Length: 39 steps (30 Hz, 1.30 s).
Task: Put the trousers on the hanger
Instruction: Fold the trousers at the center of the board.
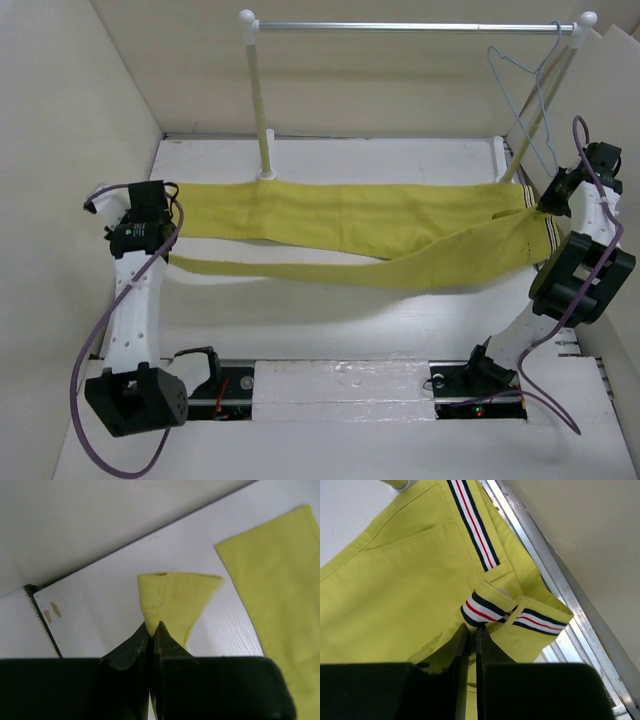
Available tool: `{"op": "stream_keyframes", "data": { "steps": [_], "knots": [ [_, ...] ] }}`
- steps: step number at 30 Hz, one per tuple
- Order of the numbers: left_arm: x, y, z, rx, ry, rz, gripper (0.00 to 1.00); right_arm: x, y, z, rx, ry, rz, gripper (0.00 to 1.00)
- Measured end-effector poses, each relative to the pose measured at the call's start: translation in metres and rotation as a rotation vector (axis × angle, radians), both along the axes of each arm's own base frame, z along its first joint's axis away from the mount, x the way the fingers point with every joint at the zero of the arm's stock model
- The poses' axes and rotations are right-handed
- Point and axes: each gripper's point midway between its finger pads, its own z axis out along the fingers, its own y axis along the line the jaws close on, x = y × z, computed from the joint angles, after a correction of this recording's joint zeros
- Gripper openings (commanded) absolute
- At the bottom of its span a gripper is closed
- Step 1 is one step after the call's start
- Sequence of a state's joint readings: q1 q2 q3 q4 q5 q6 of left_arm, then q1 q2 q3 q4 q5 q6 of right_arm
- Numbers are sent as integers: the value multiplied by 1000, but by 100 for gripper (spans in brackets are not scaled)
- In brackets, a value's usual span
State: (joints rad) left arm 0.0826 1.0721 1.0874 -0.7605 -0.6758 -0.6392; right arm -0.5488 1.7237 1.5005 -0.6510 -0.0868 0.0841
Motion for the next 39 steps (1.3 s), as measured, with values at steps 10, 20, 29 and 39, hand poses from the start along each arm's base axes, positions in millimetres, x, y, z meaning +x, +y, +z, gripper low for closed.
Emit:
{"op": "stream_keyframes", "data": {
  "steps": [10, 20, 29, 39],
  "knots": [
    [85, 25, -3, -20, 46, 5, 0, 43, -2, -16, 33, -41, 1, 0],
    [180, 44, -44, 10, 152, 3, 0, 101, 3, -34, 1, -49, 48, 0],
    [256, 46, -72, 35, 202, -28, 25, 116, -3, -46, -16, -36, 4, 7],
    [249, 54, -88, -13, 241, -52, 80, 130, -2, -33, -21, -135, 9, 72]
  ]
}}
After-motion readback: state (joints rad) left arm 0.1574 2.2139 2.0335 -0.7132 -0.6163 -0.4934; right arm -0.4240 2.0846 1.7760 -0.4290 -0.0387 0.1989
